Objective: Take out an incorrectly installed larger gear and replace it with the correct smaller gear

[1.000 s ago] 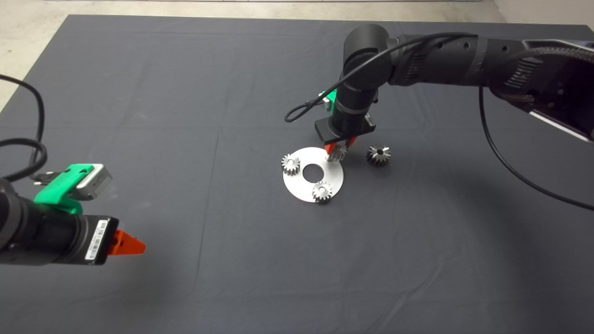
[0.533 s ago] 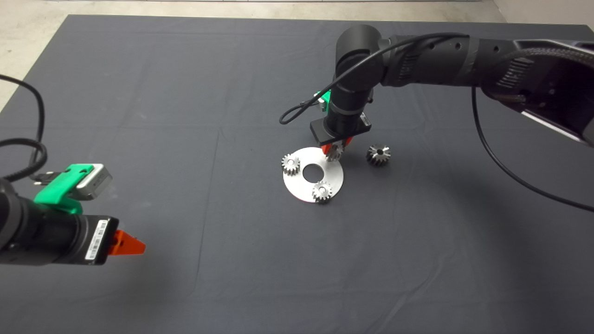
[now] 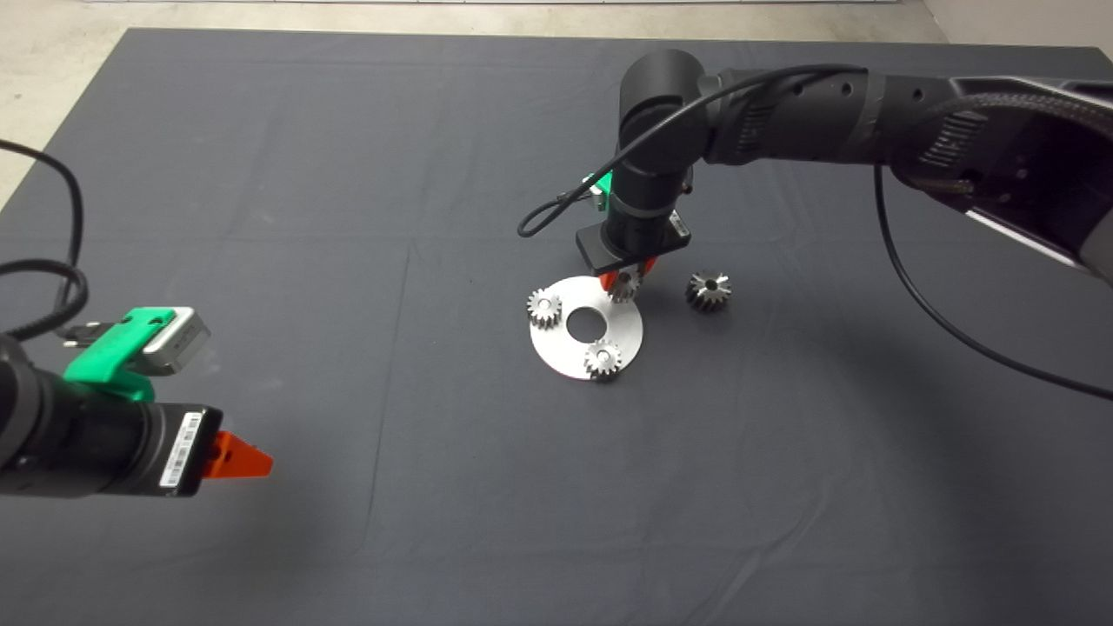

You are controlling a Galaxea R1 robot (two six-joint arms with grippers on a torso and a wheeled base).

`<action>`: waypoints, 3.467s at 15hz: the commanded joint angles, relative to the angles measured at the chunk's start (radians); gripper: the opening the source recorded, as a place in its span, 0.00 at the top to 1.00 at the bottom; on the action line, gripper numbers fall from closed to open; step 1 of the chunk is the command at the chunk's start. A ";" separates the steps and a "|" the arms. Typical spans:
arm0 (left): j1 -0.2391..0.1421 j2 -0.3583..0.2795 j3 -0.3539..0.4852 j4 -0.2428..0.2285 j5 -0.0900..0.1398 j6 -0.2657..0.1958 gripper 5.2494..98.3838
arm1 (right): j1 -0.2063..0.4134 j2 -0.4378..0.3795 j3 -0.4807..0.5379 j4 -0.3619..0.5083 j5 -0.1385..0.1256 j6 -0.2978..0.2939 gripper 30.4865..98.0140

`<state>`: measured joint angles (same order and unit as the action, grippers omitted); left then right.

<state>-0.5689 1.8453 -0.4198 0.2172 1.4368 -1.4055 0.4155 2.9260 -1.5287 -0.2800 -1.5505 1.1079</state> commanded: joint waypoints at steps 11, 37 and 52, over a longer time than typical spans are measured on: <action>-0.002 -0.001 -0.008 0.002 0.004 0.002 0.26 | -0.012 0.006 -0.010 -0.021 -0.068 0.001 0.93; 0.004 -0.001 -0.011 0.002 0.007 0.010 0.26 | -0.046 0.006 -0.014 -0.068 -0.072 0.011 0.92; 0.005 0.028 -0.052 0.002 0.005 0.034 0.26 | 0.009 0.002 0.044 -0.065 -0.074 0.029 0.72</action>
<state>-0.5632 1.8518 -0.4480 0.2179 1.4383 -1.3889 0.3857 2.9283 -1.5043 -0.3294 -1.5366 1.1281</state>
